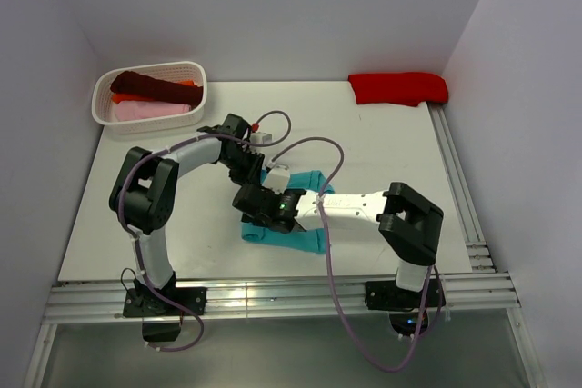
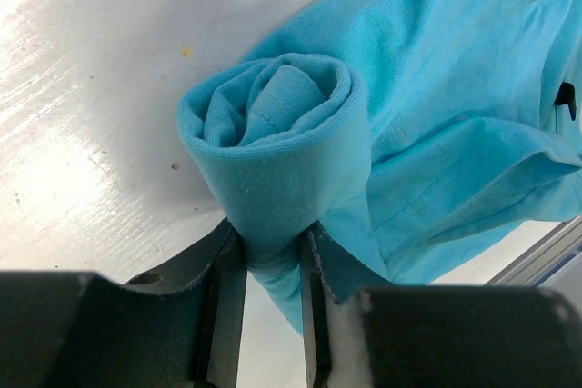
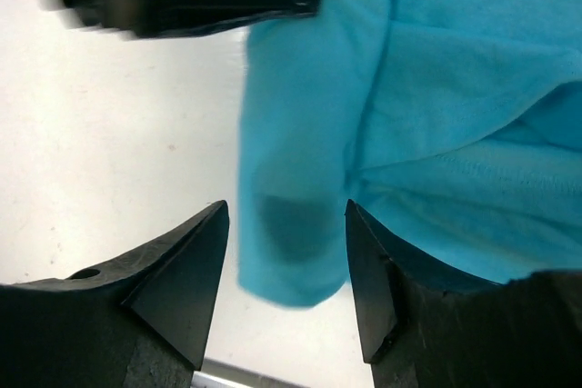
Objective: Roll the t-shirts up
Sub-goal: Roll the tshirt
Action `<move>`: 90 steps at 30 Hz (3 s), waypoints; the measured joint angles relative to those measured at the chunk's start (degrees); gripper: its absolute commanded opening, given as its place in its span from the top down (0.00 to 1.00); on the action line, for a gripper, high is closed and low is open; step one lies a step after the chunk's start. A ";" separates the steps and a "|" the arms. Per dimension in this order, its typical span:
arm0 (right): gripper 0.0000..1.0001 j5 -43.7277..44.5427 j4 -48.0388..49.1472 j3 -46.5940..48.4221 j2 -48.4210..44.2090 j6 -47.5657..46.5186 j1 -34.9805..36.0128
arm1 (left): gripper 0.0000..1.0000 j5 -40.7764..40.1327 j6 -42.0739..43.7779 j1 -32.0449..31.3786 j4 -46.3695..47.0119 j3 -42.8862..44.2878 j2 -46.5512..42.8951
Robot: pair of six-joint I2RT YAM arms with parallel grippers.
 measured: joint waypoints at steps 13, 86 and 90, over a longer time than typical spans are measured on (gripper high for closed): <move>0.42 10.36 -16.94 23.54 15.32 -3.82 1.66 | 0.71 -1.64 -0.70 -0.72 -0.22 0.15 -0.26; 0.67 -20.87 79.45 -38.16 6.29 9.25 -10.38 | 0.48 16.02 3.32 6.58 3.76 0.26 2.38; 0.64 -20.81 78.18 -38.03 5.70 9.11 -10.49 | 0.63 10.97 1.33 4.55 2.80 1.53 2.36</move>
